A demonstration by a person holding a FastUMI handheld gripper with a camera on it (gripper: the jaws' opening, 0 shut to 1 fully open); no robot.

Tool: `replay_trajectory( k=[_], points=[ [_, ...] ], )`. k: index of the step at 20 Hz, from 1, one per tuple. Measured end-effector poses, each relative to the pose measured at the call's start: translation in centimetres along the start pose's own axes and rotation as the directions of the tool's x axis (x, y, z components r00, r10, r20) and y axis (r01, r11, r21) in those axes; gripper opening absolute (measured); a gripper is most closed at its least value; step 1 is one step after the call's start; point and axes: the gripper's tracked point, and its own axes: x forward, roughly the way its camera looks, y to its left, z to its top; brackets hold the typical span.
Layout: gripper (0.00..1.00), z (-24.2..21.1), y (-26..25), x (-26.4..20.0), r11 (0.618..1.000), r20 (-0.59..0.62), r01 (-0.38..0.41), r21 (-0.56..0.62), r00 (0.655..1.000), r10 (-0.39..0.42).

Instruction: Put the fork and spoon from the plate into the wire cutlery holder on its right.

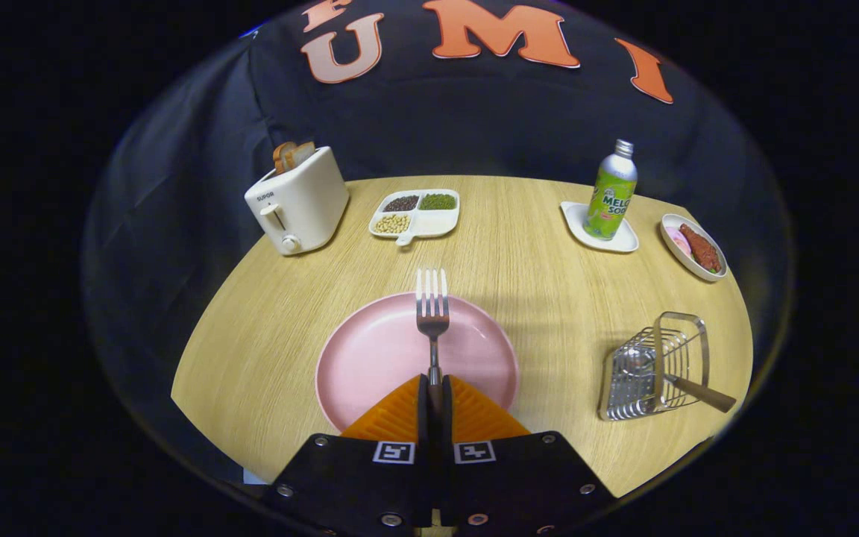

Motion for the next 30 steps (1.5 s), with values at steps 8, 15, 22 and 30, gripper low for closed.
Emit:
replay_trajectory(
  k=[8,15,22,30],
  points=[
    [0.05,2.7,-5.1,-4.6,0.998,0.059,0.067,0.01,0.996,-0.067],
    [0.05,2.5,-11.3,-7.7,0.987,0.018,0.162,0.013,0.987,-0.163],
    [0.05,0.7,-15.4,-9.1,0.977,-0.087,0.211,-0.013,0.974,-0.211],
    [0.05,-1.8,-19.3,-10.0,0.969,-0.267,0.235,-0.08,0.931,-0.248]
  ],
)
